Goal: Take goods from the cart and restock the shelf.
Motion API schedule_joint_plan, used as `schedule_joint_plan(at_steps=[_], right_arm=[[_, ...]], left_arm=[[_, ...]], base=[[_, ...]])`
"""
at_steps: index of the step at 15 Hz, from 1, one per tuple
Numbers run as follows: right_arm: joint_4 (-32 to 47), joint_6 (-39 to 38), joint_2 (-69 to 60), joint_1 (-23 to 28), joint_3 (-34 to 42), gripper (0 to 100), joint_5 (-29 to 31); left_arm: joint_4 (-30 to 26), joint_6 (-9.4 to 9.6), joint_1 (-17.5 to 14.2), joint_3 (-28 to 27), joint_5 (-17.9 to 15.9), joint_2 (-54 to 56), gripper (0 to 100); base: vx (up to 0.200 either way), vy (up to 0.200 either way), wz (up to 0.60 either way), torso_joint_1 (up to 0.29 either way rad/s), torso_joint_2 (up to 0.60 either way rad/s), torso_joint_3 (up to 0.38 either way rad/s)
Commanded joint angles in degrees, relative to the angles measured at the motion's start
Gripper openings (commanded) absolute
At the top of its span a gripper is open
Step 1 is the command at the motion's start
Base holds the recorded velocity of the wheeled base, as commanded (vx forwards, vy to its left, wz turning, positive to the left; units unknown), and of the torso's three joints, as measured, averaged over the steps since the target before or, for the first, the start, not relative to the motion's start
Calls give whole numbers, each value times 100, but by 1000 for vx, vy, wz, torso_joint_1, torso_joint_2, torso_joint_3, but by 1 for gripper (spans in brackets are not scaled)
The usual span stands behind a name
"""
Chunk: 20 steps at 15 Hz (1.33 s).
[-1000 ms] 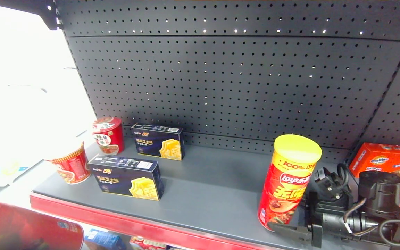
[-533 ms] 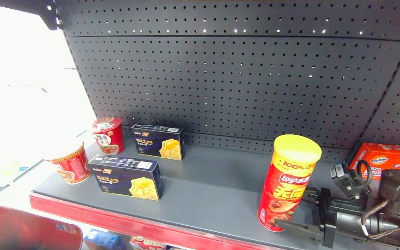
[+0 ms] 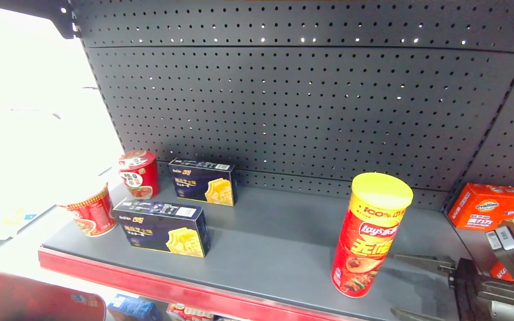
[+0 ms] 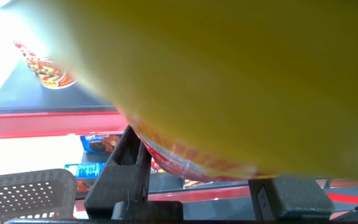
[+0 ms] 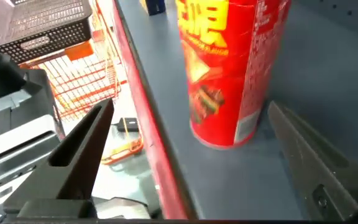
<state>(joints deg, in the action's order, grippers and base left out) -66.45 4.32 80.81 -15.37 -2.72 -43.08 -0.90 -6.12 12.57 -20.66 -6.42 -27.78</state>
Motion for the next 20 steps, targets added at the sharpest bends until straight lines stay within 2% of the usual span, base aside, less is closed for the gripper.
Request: schedule_joint_plan(at_steps=[1,3,5,7,8,10,12,14,15,16,17,19,20], right_arm=[[273,-1,-742,324,70,100,221],[422,-18,-1015,359,105,100,617],[625,-124,-1437,359,228,100,687],[1161,-150,-2034,359,219,100,951],[1627,-150,-2447,342,140,100,1434],[1978,-142,-2975,316,52,100,2005],[2365,-142,-3616,359,96,100,2550],[3138,-150,-4372,368,140,100,3192],[3578,-142,-4697,368,96,100,3368],[3578,-142,-4697,368,96,100,3368],[4650,-124,-5594,377,43,100,3693],[5142,-89,-6358,377,105,100,3851],[5916,-54,-7255,474,87,100,4062]], left_arm=[[2,-3,0,-8,1,18,0],[11,-3,0,-25,1,18,0],[11,-3,0,-8,1,27,0],[11,-3,0,10,1,45,0],[11,-47,0,10,1,98,0],[11,-232,0,45,1,185,0],[11,-241,0,115,1,291,0],[11,-241,9,106,1,344,0],[11,-249,9,106,-8,344,0],[11,-249,9,106,-8,344,0],[20,-241,18,98,-8,361,0],[20,-241,18,89,1,423,0],[20,-232,18,62,1,467,0]], base=[[0,0,0,0,0,0],[0,0,0,0,0,0],[0,0,0,0,0,0],[0,0,0,0,0,0],[0,0,0,0,0,0],[0,0,0,0,0,0],[0,0,0,0,0,0],[0,0,0,0,0,0],[0,0,0,0,0,0],[0,0,0,0,0,0],[0,0,0,0,0,0],[0,0,0,0,0,0],[0,0,0,0,0,0]])
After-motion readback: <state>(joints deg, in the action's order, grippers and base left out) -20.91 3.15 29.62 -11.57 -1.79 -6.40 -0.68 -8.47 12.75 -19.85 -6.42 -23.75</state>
